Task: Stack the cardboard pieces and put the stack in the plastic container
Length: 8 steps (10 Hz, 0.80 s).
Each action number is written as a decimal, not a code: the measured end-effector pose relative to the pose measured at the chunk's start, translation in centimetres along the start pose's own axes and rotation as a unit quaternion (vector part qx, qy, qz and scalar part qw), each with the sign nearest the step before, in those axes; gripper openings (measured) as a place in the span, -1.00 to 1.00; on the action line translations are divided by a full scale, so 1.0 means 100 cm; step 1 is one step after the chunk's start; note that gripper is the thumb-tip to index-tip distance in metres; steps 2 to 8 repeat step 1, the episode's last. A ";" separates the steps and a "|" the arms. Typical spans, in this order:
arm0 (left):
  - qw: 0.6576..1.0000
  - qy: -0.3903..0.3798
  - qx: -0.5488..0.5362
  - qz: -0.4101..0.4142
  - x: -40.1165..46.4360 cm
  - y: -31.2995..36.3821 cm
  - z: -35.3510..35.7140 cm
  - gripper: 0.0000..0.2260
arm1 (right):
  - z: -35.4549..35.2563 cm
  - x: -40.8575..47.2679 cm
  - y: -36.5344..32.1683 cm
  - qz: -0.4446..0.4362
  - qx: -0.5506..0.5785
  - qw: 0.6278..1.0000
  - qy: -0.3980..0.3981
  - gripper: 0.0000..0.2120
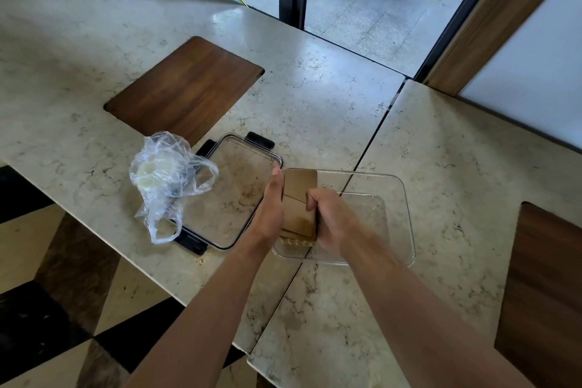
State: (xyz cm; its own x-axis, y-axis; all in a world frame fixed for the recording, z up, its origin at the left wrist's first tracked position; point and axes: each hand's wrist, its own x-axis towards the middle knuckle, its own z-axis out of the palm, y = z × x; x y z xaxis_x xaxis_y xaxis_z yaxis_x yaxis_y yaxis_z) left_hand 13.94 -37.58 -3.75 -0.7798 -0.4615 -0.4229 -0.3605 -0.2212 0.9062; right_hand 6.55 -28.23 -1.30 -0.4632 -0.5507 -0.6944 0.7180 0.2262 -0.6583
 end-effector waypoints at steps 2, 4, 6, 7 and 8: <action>0.999 -0.015 -0.044 0.017 -0.003 0.010 -0.003 -0.51 | -0.005 -0.003 -0.003 -0.012 -0.019 1.000 0.012 -0.70; 0.999 -0.015 -0.044 0.017 -0.003 0.010 -0.003 -0.51 | -0.005 -0.003 -0.003 -0.012 -0.019 1.000 0.012 -0.70; 0.999 -0.015 -0.044 0.017 -0.003 0.010 -0.003 -0.51 | -0.005 -0.003 -0.003 -0.012 -0.019 1.000 0.012 -0.70; 0.999 -0.015 -0.044 0.017 -0.003 0.010 -0.003 -0.51 | -0.005 -0.003 -0.003 -0.012 -0.019 1.000 0.012 -0.70; 0.999 -0.015 -0.044 0.017 -0.003 0.010 -0.003 -0.51 | -0.005 -0.003 -0.003 -0.012 -0.019 1.000 0.012 -0.70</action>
